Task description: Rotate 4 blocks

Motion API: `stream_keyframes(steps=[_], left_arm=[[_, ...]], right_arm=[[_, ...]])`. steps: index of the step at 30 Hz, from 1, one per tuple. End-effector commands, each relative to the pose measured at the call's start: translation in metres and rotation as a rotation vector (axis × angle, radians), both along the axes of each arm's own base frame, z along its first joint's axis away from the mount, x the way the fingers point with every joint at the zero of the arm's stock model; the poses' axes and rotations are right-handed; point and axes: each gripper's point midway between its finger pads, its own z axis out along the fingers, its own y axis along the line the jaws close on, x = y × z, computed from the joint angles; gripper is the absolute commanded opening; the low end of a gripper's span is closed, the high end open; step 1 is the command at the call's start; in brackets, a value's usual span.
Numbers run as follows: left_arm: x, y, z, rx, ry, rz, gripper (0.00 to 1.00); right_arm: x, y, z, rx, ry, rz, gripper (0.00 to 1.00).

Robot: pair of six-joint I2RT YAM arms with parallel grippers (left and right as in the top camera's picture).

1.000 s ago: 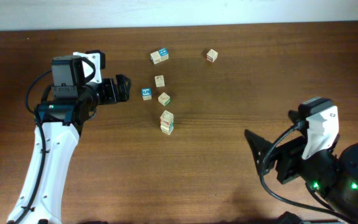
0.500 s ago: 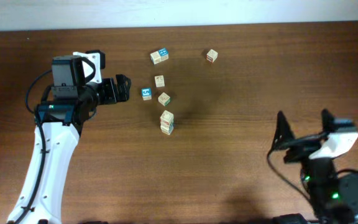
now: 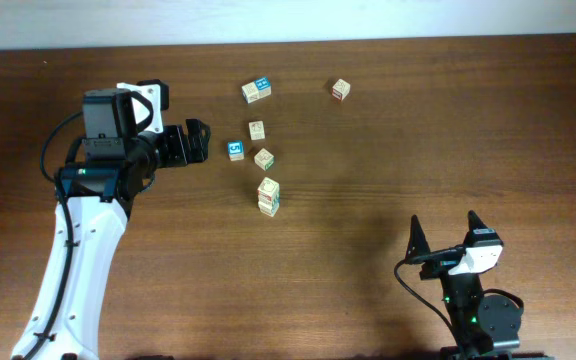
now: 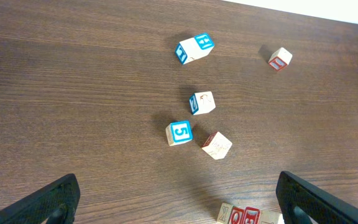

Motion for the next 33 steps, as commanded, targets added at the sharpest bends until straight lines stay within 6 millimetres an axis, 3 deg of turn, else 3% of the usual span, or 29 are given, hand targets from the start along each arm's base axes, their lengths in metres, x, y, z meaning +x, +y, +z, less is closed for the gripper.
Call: stream_keyframes(steps=[1,19,22,26,29,31,33], left_arm=[[0.002,0.003,0.007,0.014,-0.021,0.001,0.99],[0.002,0.003,0.007,0.014,-0.021,0.001,0.99],[-0.008,0.011,0.012,0.05,-0.028,0.033,0.99],[-0.042,0.012,0.02,0.185,-0.244,-0.065,0.99],[-0.085,0.012,0.013,0.252,-0.477,-0.083,0.99],[-0.114,0.012,-0.003,0.31,-0.593,-0.1,0.99],[-0.132,0.012,-0.017,0.342,-0.647,-0.107,0.99]], right_arm=[[-0.001,0.0,-0.013,-0.001,0.041,0.006,0.99],[-0.001,0.0,-0.013,0.001,0.043,0.005,0.99],[-0.001,0.0,-0.013,0.001,0.043,0.005,0.99],[-0.001,0.0,-0.013,0.001,0.043,0.005,0.99],[-0.001,0.0,-0.013,0.001,0.043,0.005,0.99],[-0.001,0.0,-0.013,0.001,0.043,0.005,0.98],[-0.001,0.0,-0.013,0.001,0.043,0.005,0.99]])
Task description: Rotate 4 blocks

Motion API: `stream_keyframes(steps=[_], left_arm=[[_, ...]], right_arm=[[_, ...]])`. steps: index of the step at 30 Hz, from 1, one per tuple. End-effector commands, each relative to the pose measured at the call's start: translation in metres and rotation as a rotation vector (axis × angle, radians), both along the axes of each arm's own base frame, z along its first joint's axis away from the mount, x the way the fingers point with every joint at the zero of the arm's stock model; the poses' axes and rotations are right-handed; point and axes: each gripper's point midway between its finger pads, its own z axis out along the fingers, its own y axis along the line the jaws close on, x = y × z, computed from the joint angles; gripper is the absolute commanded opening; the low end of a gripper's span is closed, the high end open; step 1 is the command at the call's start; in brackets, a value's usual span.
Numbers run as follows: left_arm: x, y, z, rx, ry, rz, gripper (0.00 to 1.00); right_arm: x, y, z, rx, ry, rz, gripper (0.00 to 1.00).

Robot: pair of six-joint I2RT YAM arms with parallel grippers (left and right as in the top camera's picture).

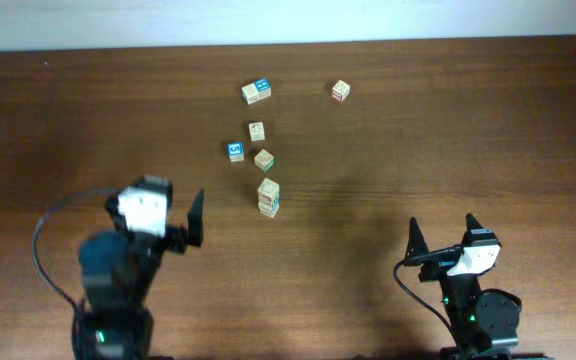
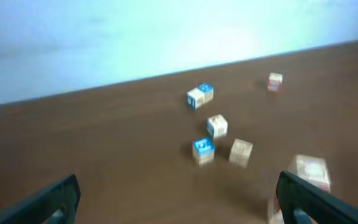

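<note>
Several small wooden blocks lie at the table's far middle. They are a blue-lettered block [image 1: 257,91], a red-marked block [image 1: 340,90], a pale block [image 1: 256,131], a blue "5" block [image 1: 235,151], a plain block [image 1: 264,159] and a two-block stack [image 1: 268,195]. My left gripper [image 1: 194,220] hangs open and empty at the front left, well short of the blocks. Its wrist view is blurred and shows the "5" block [image 2: 202,149] and the stack [image 2: 309,171] ahead of the wide-apart fingers [image 2: 48,199]. My right gripper [image 1: 443,232] stands open at the front right, holding nothing.
The brown wooden table [image 1: 418,150] reaches a white wall at its far edge. The left arm's white body [image 1: 128,260] stands over the front left; the right arm's base [image 1: 478,310] sits at the front right.
My left arm has moved from just left of the blocks back to the table's front left, its gripper still open and empty. The blocks and the right arm have not moved.
</note>
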Motion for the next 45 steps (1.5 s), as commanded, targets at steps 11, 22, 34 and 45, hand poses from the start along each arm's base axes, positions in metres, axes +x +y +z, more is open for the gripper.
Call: stream_keyframes(steps=[11,22,34,45], left_arm=[[-0.049,0.01,-0.057,0.098,-0.206,0.043,0.99],[-0.051,0.005,-0.054,0.095,-0.218,0.022,0.99],[-0.051,0.005,-0.054,0.095,-0.218,0.022,0.99],[-0.051,0.005,-0.054,0.095,-0.218,0.022,0.99]], right_arm=[[0.0,0.001,-0.003,0.002,0.002,0.006,0.99],[0.0,0.001,-0.003,0.002,0.001,0.006,0.99],[0.0,0.001,-0.003,0.002,0.002,0.006,0.99],[0.0,0.001,-0.003,0.002,0.002,0.006,0.99]])
